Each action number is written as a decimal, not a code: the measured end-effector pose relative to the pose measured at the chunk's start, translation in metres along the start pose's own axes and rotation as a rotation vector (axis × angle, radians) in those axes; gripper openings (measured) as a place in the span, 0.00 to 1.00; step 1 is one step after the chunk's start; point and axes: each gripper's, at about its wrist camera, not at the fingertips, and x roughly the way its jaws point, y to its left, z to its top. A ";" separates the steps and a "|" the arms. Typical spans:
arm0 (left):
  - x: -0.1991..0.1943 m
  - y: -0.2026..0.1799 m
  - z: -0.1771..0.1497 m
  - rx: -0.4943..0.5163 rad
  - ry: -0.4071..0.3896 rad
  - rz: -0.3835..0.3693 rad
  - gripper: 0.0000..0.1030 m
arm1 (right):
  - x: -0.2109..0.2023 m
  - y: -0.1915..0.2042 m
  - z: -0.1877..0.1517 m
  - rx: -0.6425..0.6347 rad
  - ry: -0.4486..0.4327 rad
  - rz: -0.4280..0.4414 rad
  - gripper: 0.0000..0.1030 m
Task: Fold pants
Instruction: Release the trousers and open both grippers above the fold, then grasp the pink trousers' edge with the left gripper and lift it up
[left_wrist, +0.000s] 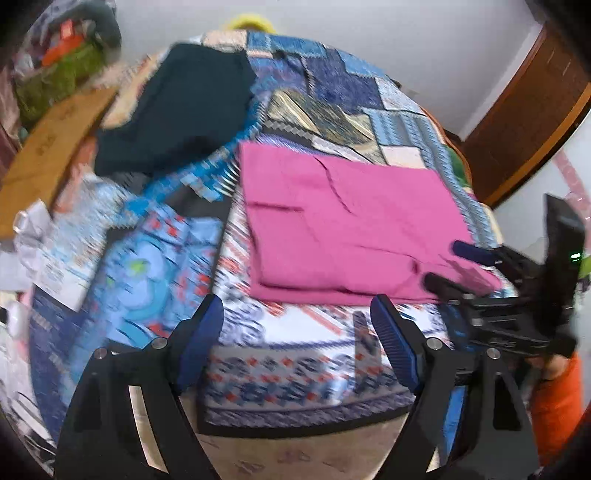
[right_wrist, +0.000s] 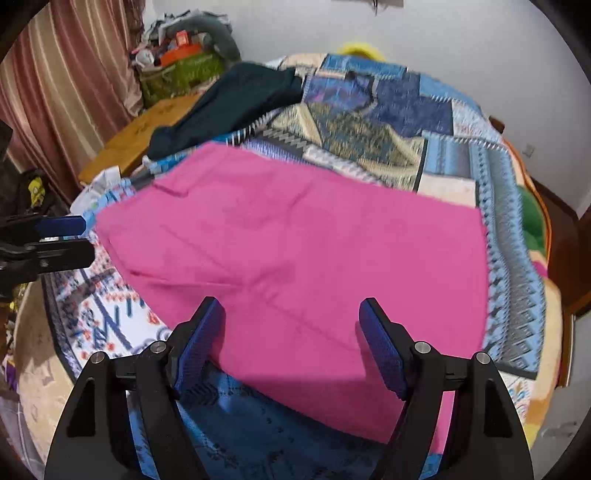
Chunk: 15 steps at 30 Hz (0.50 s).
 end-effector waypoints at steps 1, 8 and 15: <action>0.002 -0.002 -0.001 -0.004 0.006 -0.016 0.80 | 0.000 0.000 -0.002 0.011 -0.004 0.006 0.72; 0.019 -0.003 0.008 -0.086 0.013 -0.122 0.80 | 0.000 0.001 -0.005 0.022 0.005 0.012 0.72; 0.036 0.000 0.032 -0.154 0.053 -0.153 0.57 | 0.002 -0.001 -0.007 0.047 0.011 0.029 0.71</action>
